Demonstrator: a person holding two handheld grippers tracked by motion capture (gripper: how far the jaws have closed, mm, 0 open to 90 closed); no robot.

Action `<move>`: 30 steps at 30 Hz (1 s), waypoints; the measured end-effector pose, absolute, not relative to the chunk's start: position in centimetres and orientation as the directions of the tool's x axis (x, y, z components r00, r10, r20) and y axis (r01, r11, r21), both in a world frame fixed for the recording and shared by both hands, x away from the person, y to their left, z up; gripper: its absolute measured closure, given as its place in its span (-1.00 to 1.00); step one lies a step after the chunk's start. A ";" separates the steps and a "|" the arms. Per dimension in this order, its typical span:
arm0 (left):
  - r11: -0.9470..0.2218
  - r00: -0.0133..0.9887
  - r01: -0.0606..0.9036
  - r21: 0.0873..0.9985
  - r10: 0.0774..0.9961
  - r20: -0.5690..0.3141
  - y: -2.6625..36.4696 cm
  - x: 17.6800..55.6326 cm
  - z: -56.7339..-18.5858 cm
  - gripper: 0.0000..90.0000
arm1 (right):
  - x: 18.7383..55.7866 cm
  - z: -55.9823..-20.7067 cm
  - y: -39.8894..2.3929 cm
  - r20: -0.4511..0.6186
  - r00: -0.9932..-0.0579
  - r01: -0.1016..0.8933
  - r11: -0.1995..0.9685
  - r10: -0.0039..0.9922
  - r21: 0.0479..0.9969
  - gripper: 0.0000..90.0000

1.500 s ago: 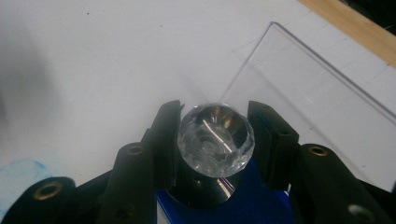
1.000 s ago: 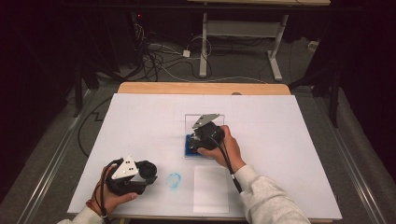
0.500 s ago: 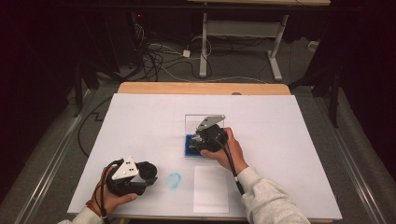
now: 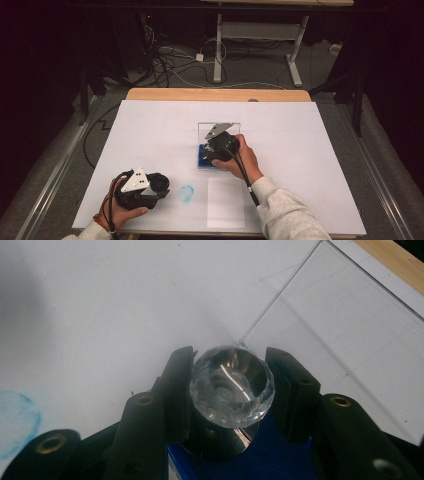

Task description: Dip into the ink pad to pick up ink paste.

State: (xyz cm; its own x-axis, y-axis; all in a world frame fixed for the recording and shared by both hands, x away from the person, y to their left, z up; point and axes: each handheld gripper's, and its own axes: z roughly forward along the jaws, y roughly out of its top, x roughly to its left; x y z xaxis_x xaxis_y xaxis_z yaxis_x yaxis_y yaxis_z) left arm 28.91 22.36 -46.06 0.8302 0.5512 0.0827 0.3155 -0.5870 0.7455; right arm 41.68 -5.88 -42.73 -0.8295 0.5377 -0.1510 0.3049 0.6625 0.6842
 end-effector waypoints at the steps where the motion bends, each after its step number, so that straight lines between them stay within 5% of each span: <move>1: -0.575 0.827 0.321 0.752 0.558 0.073 22.3 28.9 -46.1 -0.19 | 41.6 -42.7 -5.9 -0.154 -0.828 0.307 0.665 0.540 0.680 0.28; 30: -0.577 0.829 0.326 0.749 0.555 0.067 22.4 28.8 -46.2 -0.19 | 41.1 -43.1 -5.9 -0.172 -0.808 0.310 0.654 0.564 0.690 0.28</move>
